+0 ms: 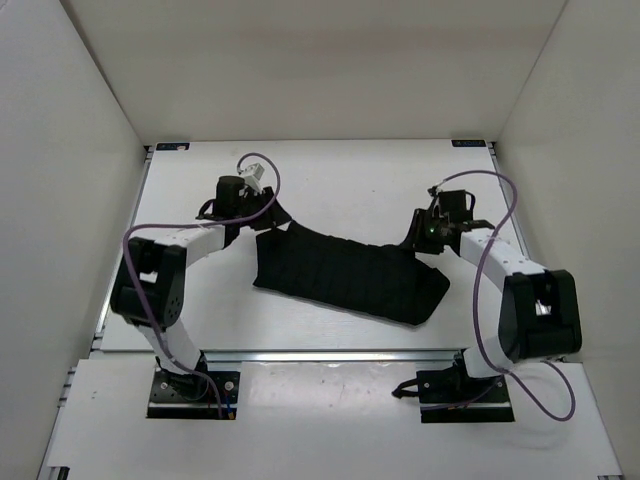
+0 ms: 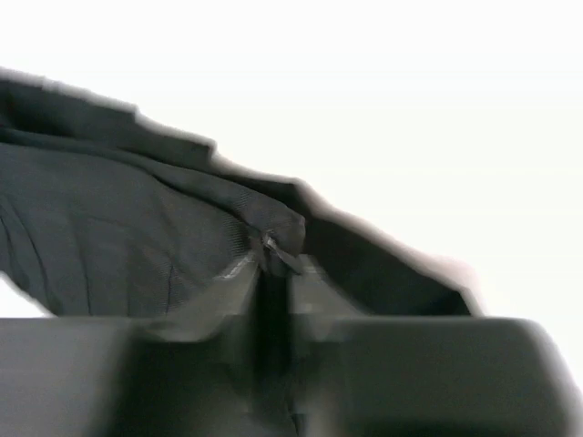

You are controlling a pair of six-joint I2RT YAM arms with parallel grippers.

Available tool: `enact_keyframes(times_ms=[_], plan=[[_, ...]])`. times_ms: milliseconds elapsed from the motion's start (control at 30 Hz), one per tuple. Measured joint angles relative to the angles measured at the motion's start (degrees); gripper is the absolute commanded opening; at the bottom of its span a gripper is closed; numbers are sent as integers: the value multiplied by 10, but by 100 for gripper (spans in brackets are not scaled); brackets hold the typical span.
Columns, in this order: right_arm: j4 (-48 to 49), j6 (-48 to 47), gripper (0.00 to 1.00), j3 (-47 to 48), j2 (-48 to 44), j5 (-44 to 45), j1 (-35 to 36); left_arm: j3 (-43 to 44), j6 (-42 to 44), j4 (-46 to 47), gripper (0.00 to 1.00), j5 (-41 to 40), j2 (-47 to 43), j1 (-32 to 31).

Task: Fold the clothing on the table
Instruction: Fold the skirt

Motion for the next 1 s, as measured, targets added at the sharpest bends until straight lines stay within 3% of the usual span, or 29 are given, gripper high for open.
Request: enact_keyframes(times_ms=[33, 67, 133, 167, 233, 433, 600, 833, 1000], plan=[[-4, 3, 44, 19, 19, 26, 2, 14, -2, 2, 63, 0, 23, 3], [-4, 5, 53, 36, 35, 48, 1, 28, -3, 7, 64, 2, 42, 8], [-16, 10, 59, 70, 55, 83, -7, 57, -9, 10, 70, 11, 75, 19], [-22, 12, 67, 83, 58, 99, -13, 68, -13, 12, 71, 19, 85, 27], [-27, 17, 72, 97, 48, 125, -18, 74, -23, 16, 72, 31, 83, 41], [-65, 46, 73, 75, -88, 158, -29, 27, -32, -23, 71, 42, -30, 67], [-106, 75, 73, 28, -184, 136, -33, -71, -34, -104, 73, 12, -154, 36], [-163, 101, 74, -43, -238, 98, -32, -250, -81, -170, 73, -35, -269, 2], [-166, 110, 75, -60, -255, 78, -28, -317, -127, -156, 72, -75, -337, 0]])
